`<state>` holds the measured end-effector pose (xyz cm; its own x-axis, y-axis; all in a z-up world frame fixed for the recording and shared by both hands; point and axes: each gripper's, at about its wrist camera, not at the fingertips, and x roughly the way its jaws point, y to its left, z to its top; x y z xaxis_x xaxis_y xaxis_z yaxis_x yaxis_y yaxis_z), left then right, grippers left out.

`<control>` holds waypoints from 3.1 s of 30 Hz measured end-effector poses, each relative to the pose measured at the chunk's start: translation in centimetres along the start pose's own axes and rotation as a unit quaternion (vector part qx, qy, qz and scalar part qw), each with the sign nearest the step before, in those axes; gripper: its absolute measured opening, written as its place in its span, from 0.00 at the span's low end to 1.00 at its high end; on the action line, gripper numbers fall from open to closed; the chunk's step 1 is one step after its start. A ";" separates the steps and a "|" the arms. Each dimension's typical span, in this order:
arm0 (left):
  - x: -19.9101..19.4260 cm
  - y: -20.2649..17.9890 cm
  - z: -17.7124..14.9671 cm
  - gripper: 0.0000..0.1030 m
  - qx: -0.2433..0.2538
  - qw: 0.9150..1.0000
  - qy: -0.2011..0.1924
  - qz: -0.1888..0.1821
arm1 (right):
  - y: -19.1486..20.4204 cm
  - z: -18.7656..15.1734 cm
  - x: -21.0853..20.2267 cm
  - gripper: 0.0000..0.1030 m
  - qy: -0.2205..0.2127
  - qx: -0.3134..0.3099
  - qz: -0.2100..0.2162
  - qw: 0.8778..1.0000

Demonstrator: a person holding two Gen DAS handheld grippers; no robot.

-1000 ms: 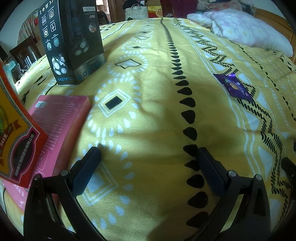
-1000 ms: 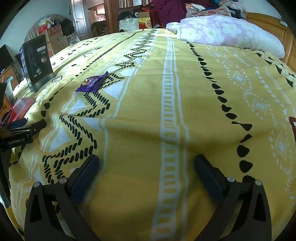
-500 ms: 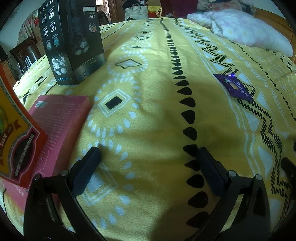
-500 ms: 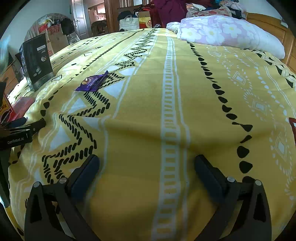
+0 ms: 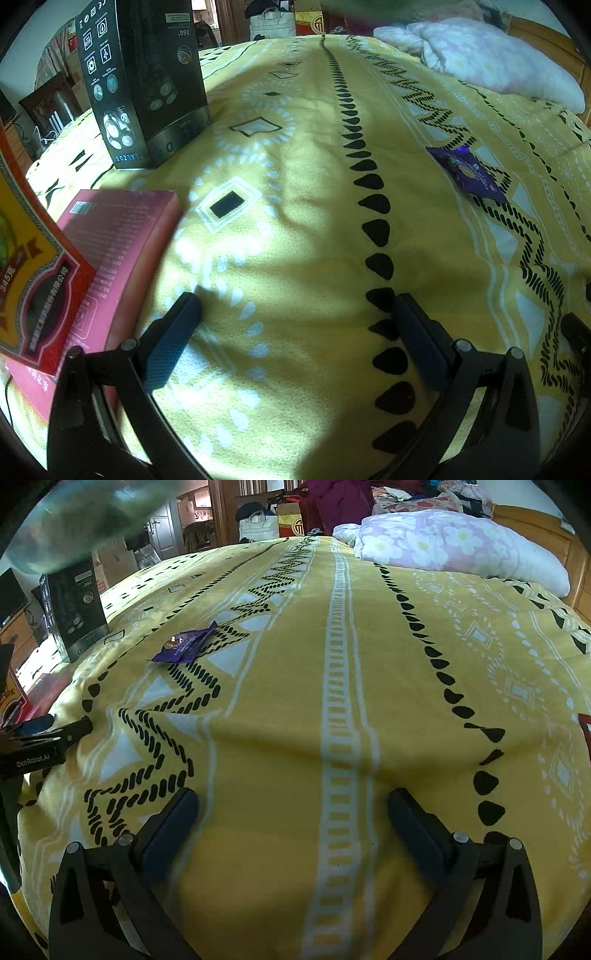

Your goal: Organize snacks

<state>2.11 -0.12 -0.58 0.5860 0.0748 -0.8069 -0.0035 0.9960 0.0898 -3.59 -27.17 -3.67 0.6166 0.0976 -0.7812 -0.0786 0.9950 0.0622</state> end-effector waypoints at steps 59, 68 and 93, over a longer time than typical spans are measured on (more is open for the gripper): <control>-0.1 0.0 -0.2 1.00 0.001 1.000 0.001 0.001 | 0.5 0.2 0.5 1.00 0.003 -0.011 -0.005 1.000; -0.1 -0.1 -0.2 1.00 0.002 1.000 0.000 0.001 | 0.4 0.2 0.4 1.00 0.003 -0.012 -0.005 1.000; -0.2 0.0 -0.2 1.00 0.002 1.000 0.000 0.001 | 0.1 -0.3 0.2 1.00 0.002 -0.012 -0.005 1.000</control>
<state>1.85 -0.17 -0.52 0.5855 0.0766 -0.8070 -0.0015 0.9956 0.0934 -3.70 -27.04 -4.01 0.6145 0.0878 -0.7840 -0.0914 0.9950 0.0398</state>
